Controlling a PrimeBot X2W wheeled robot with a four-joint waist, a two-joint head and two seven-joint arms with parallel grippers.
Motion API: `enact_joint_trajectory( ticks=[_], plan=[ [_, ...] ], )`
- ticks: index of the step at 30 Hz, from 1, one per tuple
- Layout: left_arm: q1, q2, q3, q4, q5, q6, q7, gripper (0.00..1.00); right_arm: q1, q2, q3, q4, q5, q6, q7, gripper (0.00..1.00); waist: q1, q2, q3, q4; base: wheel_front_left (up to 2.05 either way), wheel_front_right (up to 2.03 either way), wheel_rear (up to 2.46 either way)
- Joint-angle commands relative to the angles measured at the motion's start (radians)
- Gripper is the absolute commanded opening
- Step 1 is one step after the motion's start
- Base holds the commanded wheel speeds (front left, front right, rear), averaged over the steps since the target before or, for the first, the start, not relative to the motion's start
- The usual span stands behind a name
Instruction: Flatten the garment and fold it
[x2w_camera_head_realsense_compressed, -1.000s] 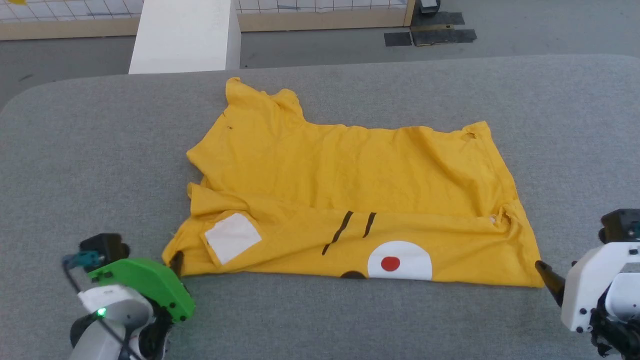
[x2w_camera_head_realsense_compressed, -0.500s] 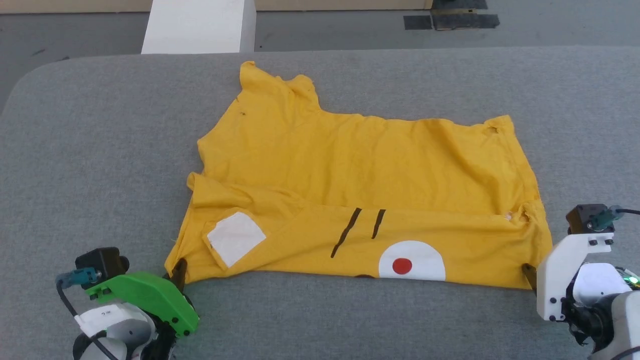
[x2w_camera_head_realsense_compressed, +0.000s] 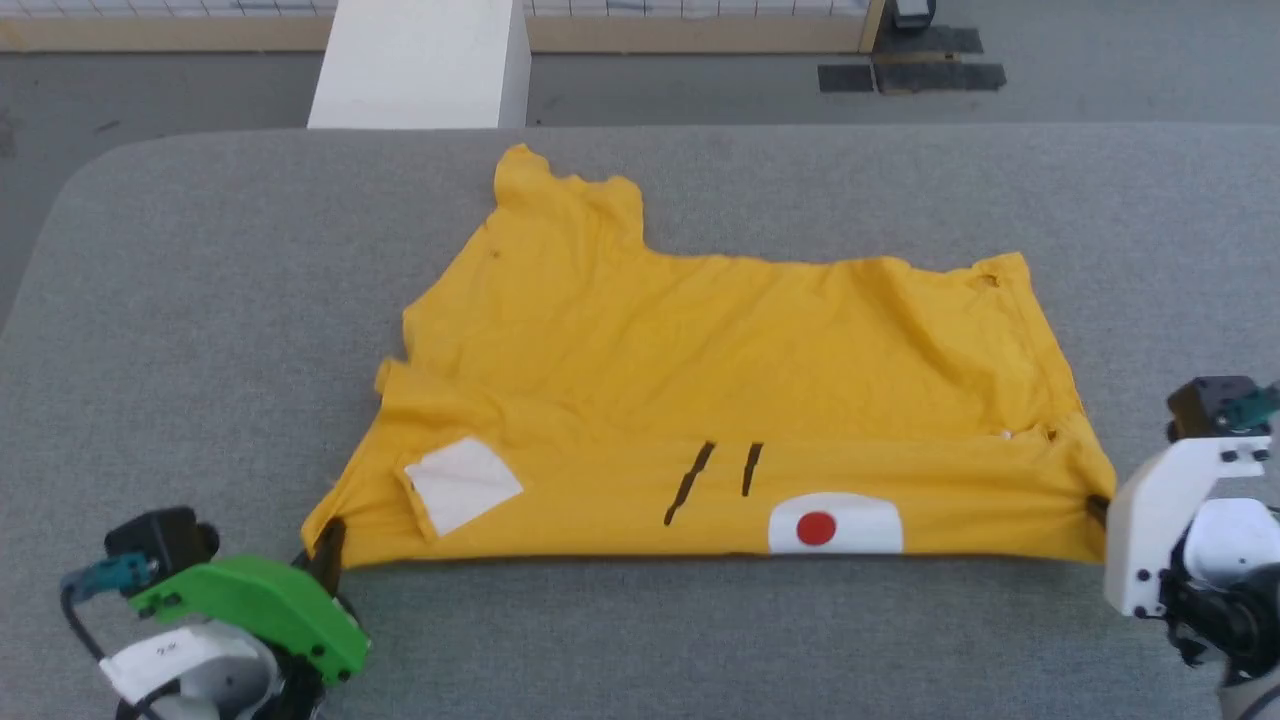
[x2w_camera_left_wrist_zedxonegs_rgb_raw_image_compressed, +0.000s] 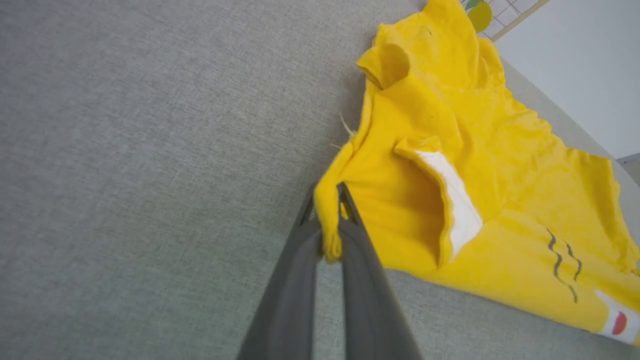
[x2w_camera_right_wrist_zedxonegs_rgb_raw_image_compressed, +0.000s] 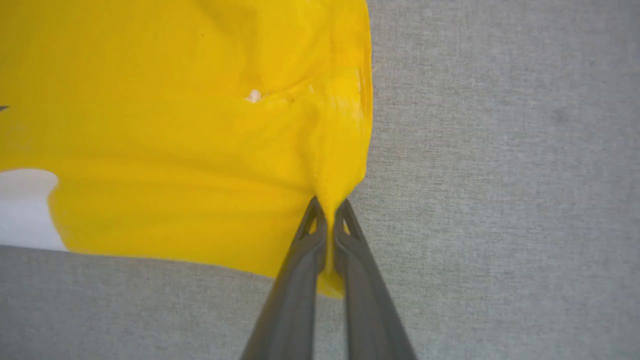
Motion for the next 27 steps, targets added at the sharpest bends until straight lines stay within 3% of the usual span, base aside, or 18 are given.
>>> enact_joint_trajectory(
  ticks=[1,7,13,14,15,23,27],
  plan=[
    [0.038,0.017,0.011,-0.014,0.000,0.019,0.003,0.00,0.024,-0.015,-0.011,-0.022,0.010,-0.002,0.013,0.00,0.0000,0.0000,-0.026,0.000,0.00,0.00,0.00],
    [0.132,0.012,-0.016,-0.033,-0.015,0.055,0.058,0.00,0.133,-0.019,-0.056,-0.087,0.027,-0.002,0.095,0.00,0.0000,0.0000,-0.045,0.006,0.00,0.00,0.00],
    [0.141,-0.019,-0.039,0.052,-0.040,0.049,0.075,0.00,0.187,0.023,-0.073,-0.056,0.004,-0.002,0.114,0.00,0.0000,0.0000,-0.049,0.001,0.00,0.00,0.00],
    [0.136,-0.022,-0.039,0.061,-0.043,0.046,0.075,0.22,0.186,0.029,-0.076,-0.049,0.004,-0.002,0.107,0.66,0.0000,0.0000,-0.052,0.000,0.00,0.00,0.00],
    [0.130,-0.019,-0.037,0.063,-0.039,0.046,0.069,1.00,0.183,0.033,-0.079,-0.046,0.004,-0.002,0.102,1.00,0.0000,0.0000,-0.054,-0.002,0.00,0.00,0.00],
    [0.022,0.067,-0.002,-0.073,0.021,0.059,0.062,1.00,0.060,0.026,-0.114,-0.139,0.024,-0.002,0.008,1.00,0.0000,0.0000,-0.065,-0.021,0.00,0.00,0.00],
    [-0.139,0.117,-0.031,-0.088,0.091,0.020,0.056,1.00,-0.052,0.023,-0.121,-0.136,-0.001,-0.002,-0.099,1.00,0.0000,0.0000,-0.038,-0.029,0.00,0.00,0.00]
  ],
)
